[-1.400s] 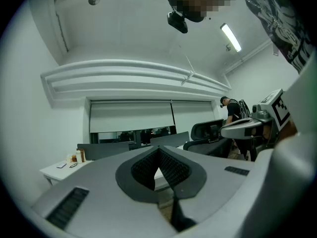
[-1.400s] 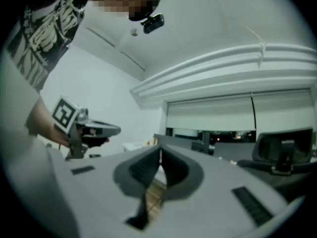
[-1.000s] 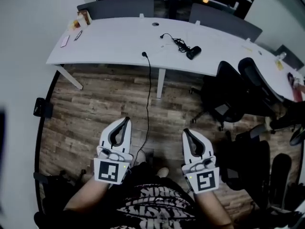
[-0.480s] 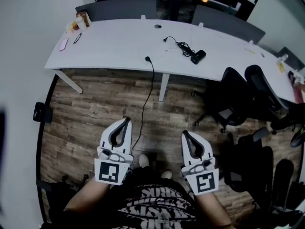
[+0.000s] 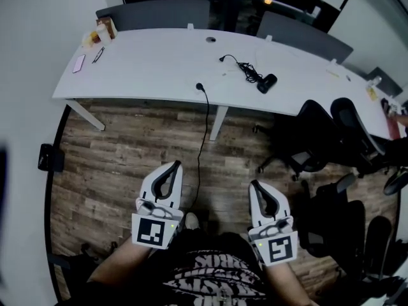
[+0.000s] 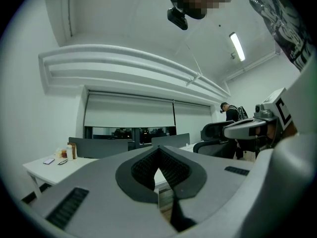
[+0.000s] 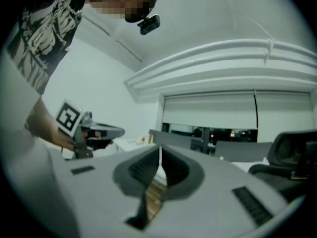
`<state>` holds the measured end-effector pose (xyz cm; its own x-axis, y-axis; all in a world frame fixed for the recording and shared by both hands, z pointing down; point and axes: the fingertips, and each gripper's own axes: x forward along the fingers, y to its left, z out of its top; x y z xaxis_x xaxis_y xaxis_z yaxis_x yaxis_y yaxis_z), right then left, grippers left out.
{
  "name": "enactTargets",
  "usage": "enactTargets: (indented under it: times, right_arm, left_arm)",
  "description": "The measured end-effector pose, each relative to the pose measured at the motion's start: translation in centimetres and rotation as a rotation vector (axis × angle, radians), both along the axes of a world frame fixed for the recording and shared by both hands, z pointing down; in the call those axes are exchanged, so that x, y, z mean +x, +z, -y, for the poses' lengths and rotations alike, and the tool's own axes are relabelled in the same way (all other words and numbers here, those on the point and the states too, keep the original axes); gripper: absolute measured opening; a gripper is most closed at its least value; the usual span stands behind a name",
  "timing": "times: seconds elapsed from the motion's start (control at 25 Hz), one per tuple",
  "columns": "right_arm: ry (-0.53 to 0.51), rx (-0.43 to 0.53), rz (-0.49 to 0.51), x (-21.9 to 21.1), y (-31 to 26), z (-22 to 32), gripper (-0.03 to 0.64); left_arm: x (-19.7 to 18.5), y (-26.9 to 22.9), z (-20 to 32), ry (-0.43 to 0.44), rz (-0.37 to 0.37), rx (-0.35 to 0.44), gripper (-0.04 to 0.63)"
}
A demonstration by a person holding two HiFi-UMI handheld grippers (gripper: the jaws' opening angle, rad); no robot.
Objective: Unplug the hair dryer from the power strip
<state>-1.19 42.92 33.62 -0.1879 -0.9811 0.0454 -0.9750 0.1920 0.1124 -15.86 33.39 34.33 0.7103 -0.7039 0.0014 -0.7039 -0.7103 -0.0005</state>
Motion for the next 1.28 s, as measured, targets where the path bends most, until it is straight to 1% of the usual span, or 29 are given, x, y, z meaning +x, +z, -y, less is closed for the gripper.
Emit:
enactTargets:
  times: [0.12, 0.28, 0.44, 0.68, 0.96, 1.16, 1.28]
  right_arm:
    - [0.016, -0.001, -0.011, -0.2, -0.2, -0.1, 0.035]
    - [0.027, -0.030, -0.015, -0.4, 0.3, -0.1, 0.035]
    - [0.029, -0.029, -0.013, 0.2, 0.2, 0.2, 0.035]
    - [0.020, -0.041, 0.004, 2.1, 1.3, 1.2, 0.035]
    - [-0.037, -0.051, 0.026, 3.4, 2.5, 4.5, 0.035]
    - [-0.053, -0.055, 0.045, 4.7, 2.9, 6.5, 0.035]
    - [-0.069, -0.056, 0.041, 5.2, 2.9, 7.8, 0.035]
  left_arm:
    - [-0.5, 0.6, 0.6, 0.009, 0.002, -0.012, 0.028]
    - [-1.1, 1.2, 1.2, -0.002, -0.029, -0.035, 0.028]
    - [-1.2, 1.7, 1.2, -0.005, -0.026, -0.037, 0.028]
    - [0.0, 2.1, 1.8, -0.016, -0.022, -0.041, 0.028]
    - [1.4, 2.8, 3.5, -0.044, 0.014, -0.066, 0.028]
    - [2.7, 2.8, 5.1, -0.055, 0.032, -0.064, 0.028]
    - [3.5, 2.4, 6.3, -0.063, 0.025, -0.054, 0.028]
